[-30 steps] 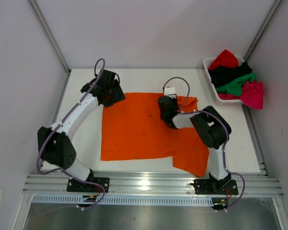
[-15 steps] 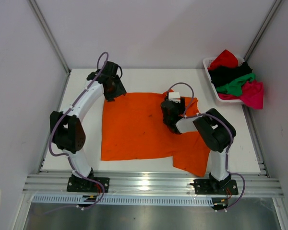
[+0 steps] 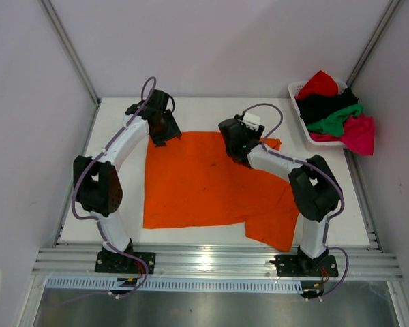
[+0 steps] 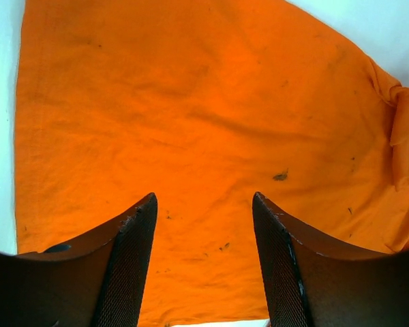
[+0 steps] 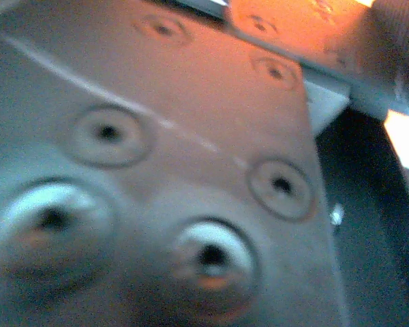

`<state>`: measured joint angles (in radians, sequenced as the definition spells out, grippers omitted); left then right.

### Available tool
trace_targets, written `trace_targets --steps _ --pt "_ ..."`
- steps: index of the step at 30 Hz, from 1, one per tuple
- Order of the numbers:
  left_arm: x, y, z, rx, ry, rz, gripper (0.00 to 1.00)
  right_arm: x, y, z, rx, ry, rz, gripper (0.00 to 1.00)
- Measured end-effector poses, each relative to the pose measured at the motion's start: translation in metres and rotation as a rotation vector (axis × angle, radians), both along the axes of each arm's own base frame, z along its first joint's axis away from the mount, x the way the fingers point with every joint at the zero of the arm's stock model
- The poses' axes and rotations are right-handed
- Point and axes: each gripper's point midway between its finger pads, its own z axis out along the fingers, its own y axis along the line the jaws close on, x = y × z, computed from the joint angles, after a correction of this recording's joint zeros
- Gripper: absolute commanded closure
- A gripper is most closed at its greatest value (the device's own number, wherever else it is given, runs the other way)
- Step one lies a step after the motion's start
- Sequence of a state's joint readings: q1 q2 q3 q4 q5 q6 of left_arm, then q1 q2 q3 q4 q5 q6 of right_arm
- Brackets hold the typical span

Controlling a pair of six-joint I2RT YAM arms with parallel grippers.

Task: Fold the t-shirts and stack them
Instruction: Fold the tshirt

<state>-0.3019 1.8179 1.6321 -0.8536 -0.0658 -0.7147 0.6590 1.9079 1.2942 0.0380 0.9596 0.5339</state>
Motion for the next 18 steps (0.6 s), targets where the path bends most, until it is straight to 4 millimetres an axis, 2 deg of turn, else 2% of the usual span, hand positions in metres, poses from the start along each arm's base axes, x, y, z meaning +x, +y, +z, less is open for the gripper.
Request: trace_targets --steps 4,7,10,15,17,18 --pt "-0.002 -0.001 -0.007 0.003 0.014 -0.004 0.39 0.014 -0.013 0.017 0.114 0.02 -0.069 0.36" --pt "-0.004 0.0 -0.01 0.009 0.022 -0.01 0.38 0.029 -0.033 0.019 0.123 0.07 -0.08 0.36" --pt "-0.004 0.0 -0.011 0.01 0.023 -0.011 0.38 0.035 -0.059 0.007 0.118 0.152 -0.075 0.36" --pt "-0.005 -0.001 -0.011 0.009 0.025 -0.012 0.39 0.033 -0.105 -0.021 0.187 0.317 -0.061 0.38" --pt "-0.005 -0.002 -0.011 0.009 0.025 -0.015 0.39 0.03 -0.114 -0.029 0.235 0.359 -0.052 0.38" --pt "-0.005 -0.003 -0.011 0.009 0.025 -0.018 0.39 0.029 -0.112 -0.032 0.268 0.376 -0.04 0.38"
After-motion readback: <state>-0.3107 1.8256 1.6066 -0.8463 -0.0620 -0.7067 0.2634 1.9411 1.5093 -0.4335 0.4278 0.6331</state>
